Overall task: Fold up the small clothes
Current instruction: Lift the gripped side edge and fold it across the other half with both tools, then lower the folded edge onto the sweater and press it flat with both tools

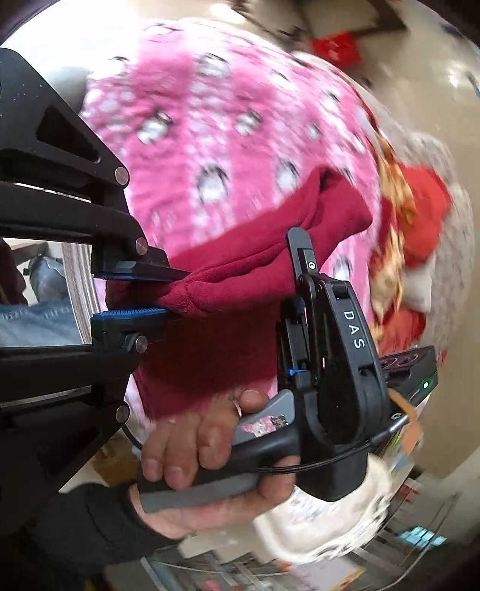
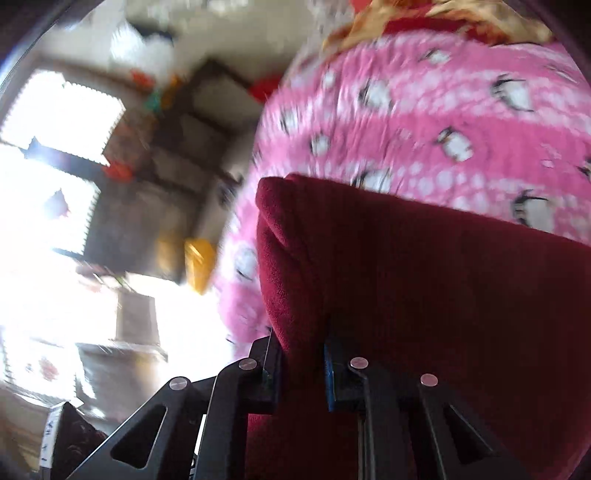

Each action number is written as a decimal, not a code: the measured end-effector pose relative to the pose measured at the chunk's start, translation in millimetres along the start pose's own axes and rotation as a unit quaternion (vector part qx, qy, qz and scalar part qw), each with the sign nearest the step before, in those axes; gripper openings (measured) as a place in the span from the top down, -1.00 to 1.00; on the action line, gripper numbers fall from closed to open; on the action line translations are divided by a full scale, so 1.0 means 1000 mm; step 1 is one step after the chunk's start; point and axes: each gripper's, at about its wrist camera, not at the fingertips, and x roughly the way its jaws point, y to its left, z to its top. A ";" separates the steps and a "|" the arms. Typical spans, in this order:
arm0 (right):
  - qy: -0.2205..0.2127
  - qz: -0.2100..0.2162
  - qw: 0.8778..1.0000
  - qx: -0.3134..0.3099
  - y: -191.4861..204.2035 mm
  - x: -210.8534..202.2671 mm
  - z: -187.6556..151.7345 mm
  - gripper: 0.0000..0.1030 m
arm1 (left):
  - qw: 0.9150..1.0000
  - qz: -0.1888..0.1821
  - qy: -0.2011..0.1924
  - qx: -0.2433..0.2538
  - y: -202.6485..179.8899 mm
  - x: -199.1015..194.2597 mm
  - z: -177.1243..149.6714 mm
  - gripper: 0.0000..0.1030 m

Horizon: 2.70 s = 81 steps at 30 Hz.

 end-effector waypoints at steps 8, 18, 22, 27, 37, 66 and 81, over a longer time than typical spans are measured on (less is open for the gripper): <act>-0.109 0.038 0.990 0.081 -0.099 -0.104 -0.036 0.72 | 0.993 -0.054 0.064 0.083 -0.092 0.076 0.007 0.80; -0.141 0.082 0.974 0.158 -0.195 -0.122 -0.075 0.76 | 0.983 -0.034 0.122 0.136 -0.135 0.149 -0.010 0.80; -0.141 0.074 0.978 0.134 -0.197 -0.128 -0.085 0.69 | 0.981 -0.015 0.130 0.145 -0.138 0.156 -0.018 0.80; -0.164 0.079 0.983 0.031 -0.152 -0.165 -0.069 -0.74 | 0.982 0.014 0.104 0.159 -0.144 0.135 -0.024 0.79; -0.002 0.037 0.997 -0.071 -0.068 -0.100 0.005 0.03 | 0.981 0.028 0.088 0.168 -0.138 0.137 -0.031 0.79; -0.055 -0.039 0.997 0.045 -0.170 -0.126 -0.009 0.90 | 0.959 0.037 0.123 0.252 -0.164 0.165 -0.056 0.79; -0.151 -0.016 0.987 0.062 -0.170 -0.152 -0.052 -0.53 | 0.995 -0.056 0.075 0.026 -0.023 0.090 0.026 -0.41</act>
